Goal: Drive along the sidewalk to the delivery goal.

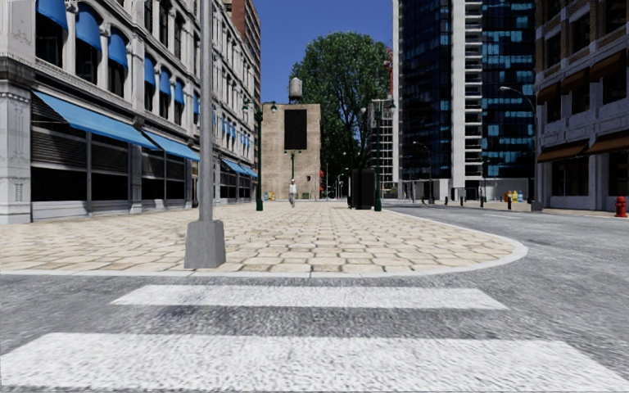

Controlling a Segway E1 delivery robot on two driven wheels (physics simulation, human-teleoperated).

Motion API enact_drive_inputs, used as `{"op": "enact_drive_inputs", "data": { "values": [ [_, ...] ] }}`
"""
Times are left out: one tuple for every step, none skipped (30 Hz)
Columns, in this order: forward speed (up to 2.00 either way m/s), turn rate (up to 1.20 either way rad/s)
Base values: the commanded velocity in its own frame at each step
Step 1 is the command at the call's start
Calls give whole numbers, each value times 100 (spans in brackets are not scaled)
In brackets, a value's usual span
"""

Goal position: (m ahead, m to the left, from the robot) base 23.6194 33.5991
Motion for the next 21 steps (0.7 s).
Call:
{"op": "enact_drive_inputs", "data": {
  "values": [
    [200,0],
    [200,0],
    [200,0],
    [200,0],
    [200,0],
    [200,0],
    [200,0],
    [200,0],
    [200,0],
    [200,0],
    [200,0],
    [200,0],
    [200,0],
    [200,0],
    [200,0],
    [200,0],
    [200,0],
    [200,0],
    [200,0],
    [200,0],
    [200,0]
  ]
}}
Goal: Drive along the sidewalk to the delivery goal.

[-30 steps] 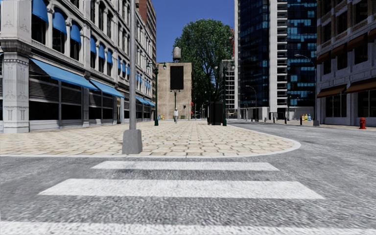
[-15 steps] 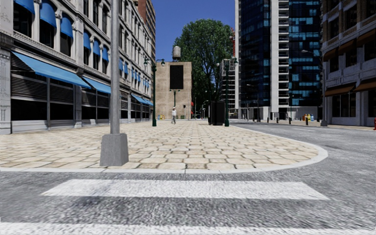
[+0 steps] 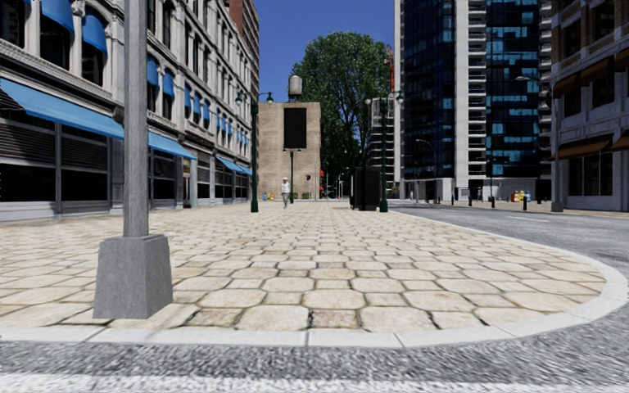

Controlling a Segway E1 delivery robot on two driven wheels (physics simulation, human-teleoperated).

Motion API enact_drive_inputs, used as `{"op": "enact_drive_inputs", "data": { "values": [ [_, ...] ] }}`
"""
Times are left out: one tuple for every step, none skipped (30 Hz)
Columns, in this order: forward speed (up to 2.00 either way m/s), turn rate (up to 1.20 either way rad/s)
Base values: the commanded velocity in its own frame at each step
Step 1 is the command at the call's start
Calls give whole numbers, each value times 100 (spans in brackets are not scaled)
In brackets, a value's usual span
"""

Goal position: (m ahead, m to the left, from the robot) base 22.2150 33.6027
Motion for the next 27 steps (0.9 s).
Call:
{"op": "enact_drive_inputs", "data": {
  "values": [
    [200,0],
    [200,0],
    [200,0],
    [200,0],
    [200,0],
    [200,1],
    [200,9],
    [200,9],
    [200,13],
    [195,14],
    [186,17],
    [186,17],
    [176,22],
    [161,33],
    [153,36],
    [153,36],
    [146,37],
    [141,37],
    [139,37],
    [139,37],
    [138,37],
    [136,37],
    [136,37],
    [136,37],
    [136,37],
    [136,37],
    [136,37]
  ]
}}
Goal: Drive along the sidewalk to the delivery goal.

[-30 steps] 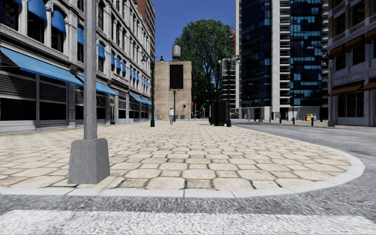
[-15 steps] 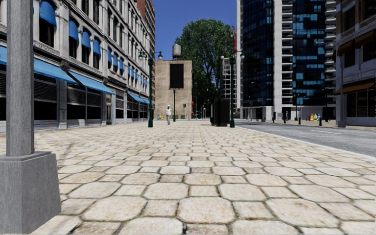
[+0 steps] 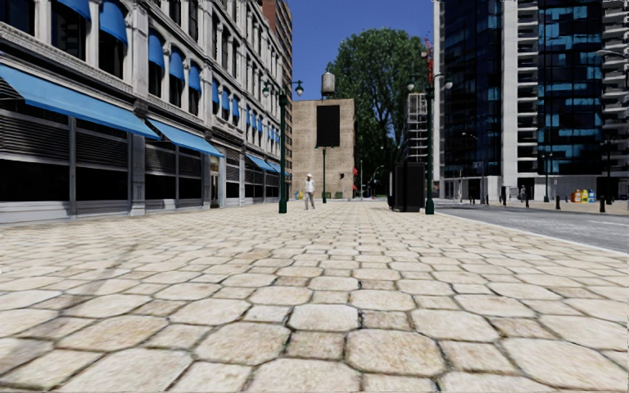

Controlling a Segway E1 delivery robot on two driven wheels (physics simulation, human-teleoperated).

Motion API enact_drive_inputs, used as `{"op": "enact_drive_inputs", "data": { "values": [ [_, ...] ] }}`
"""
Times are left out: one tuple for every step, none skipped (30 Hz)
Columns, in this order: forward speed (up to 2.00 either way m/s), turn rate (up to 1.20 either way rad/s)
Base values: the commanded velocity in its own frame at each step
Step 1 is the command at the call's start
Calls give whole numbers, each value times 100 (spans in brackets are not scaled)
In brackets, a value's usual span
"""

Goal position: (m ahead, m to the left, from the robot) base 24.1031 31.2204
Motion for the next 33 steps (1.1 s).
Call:
{"op": "enact_drive_inputs", "data": {
  "values": [
    [136,37],
    [136,37],
    [136,37],
    [136,37],
    [136,37],
    [136,37],
    [137,37],
    [138,41],
    [142,42],
    [142,42],
    [146,43],
    [150,43],
    [154,43],
    [154,43],
    [156,43],
    [157,43],
    [157,43],
    [157,43],
    [157,45],
    [157,47],
    [158,48],
    [158,48],
    [159,50],
    [160,53],
    [160,57],
    [160,57],
    [161,59],
    [161,60],
    [161,60],
    [161,60],
    [161,60],
    [161,60],
    [161,60]
  ]
}}
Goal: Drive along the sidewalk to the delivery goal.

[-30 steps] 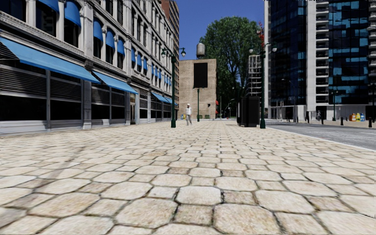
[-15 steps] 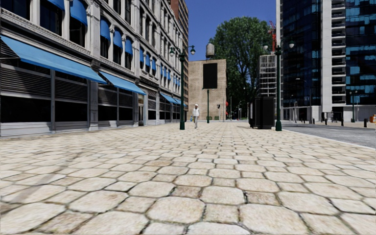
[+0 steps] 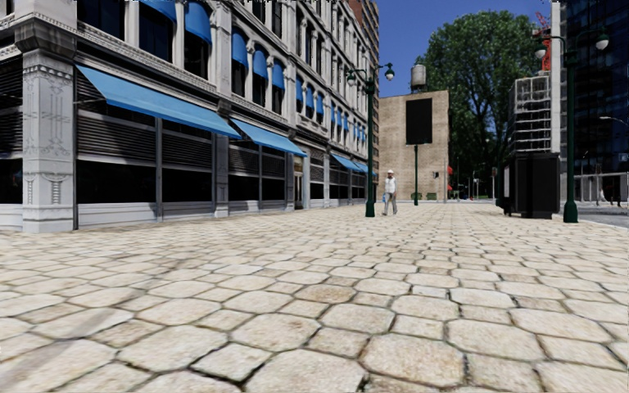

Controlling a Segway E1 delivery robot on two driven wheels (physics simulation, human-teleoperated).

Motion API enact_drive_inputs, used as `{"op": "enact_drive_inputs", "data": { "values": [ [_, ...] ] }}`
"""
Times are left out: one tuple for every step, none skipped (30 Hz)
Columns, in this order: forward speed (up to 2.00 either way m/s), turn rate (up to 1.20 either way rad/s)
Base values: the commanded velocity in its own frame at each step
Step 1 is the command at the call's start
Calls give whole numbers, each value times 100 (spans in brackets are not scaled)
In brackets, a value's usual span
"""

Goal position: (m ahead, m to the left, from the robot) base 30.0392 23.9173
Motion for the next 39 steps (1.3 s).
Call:
{"op": "enact_drive_inputs", "data": {
  "values": [
    [161,60],
    [161,60],
    [161,60],
    [161,60],
    [161,60],
    [161,60],
    [162,60],
    [170,60],
    [170,60],
    [200,60],
    [200,60],
    [200,60],
    [200,60],
    [200,60],
    [200,61],
    [200,62],
    [200,62],
    [200,62],
    [200,63],
    [200,63],
    [200,63],
    [200,63],
    [200,63],
    [200,65],
    [200,65],
    [200,66],
    [200,66],
    [200,66],
    [200,66],
    [200,66],
    [200,66],
    [200,67],
    [200,67],
    [200,67],
    [200,67],
    [200,67],
    [200,67],
    [200,67],
    [200,67]
  ]
}}
